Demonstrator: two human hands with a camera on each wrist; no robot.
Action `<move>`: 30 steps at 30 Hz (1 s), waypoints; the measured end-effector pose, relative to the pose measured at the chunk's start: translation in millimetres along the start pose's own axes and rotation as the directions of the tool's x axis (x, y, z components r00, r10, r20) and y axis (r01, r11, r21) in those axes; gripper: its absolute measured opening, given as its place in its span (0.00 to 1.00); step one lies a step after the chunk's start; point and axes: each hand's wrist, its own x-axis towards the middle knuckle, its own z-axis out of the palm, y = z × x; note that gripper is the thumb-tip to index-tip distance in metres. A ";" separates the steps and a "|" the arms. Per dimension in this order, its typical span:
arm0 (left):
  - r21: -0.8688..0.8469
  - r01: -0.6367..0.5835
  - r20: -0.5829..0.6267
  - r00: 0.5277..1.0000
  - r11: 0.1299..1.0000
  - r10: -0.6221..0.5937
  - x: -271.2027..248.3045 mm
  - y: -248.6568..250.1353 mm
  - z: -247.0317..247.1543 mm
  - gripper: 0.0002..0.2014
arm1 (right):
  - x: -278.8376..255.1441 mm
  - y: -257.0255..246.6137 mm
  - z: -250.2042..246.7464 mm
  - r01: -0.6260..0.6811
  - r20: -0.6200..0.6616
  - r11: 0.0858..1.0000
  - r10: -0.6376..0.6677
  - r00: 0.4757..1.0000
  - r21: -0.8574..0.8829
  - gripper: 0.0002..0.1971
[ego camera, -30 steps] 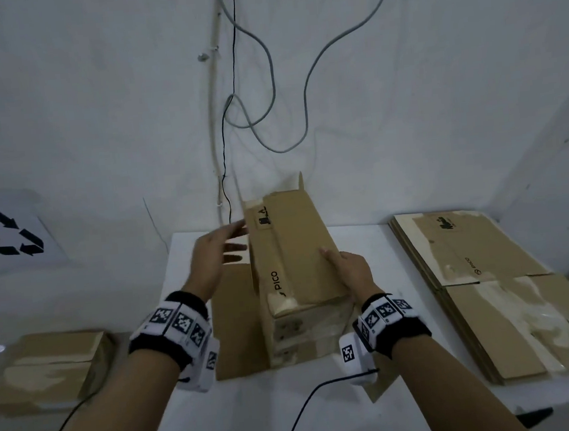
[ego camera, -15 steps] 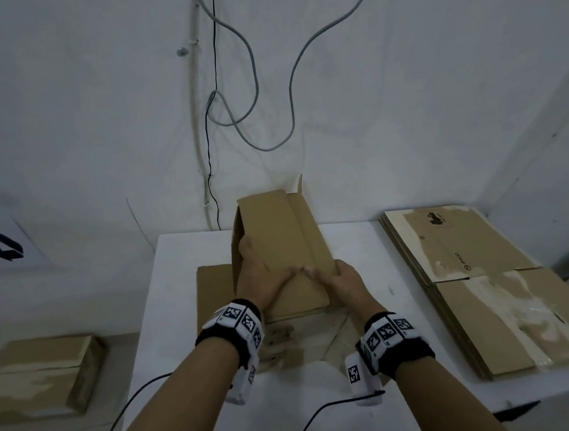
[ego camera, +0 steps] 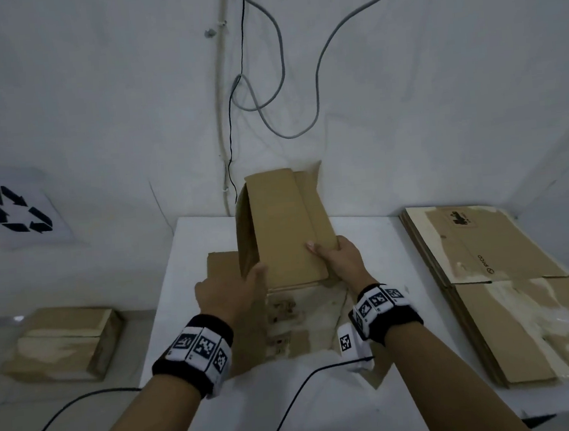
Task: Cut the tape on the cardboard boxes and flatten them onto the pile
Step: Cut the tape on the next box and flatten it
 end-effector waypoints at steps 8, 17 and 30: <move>-0.555 -0.057 0.033 0.995 0.830 0.091 3.0 31.2 34.4 0.61 | -3.8 -11.2 13.4 0.038 0.029 0.998 -0.039 0.999 0.042 0.42; -0.350 -0.039 0.081 0.994 0.936 0.072 21.5 7.6 20.6 0.38 | 4.1 6.7 9.4 0.161 0.203 0.963 -0.117 0.972 -0.217 0.60; -0.537 0.343 0.386 0.912 0.771 -0.137 43.9 -49.2 71.0 0.23 | -4.8 103.8 63.3 0.020 0.005 0.885 -0.019 1.000 -0.466 0.31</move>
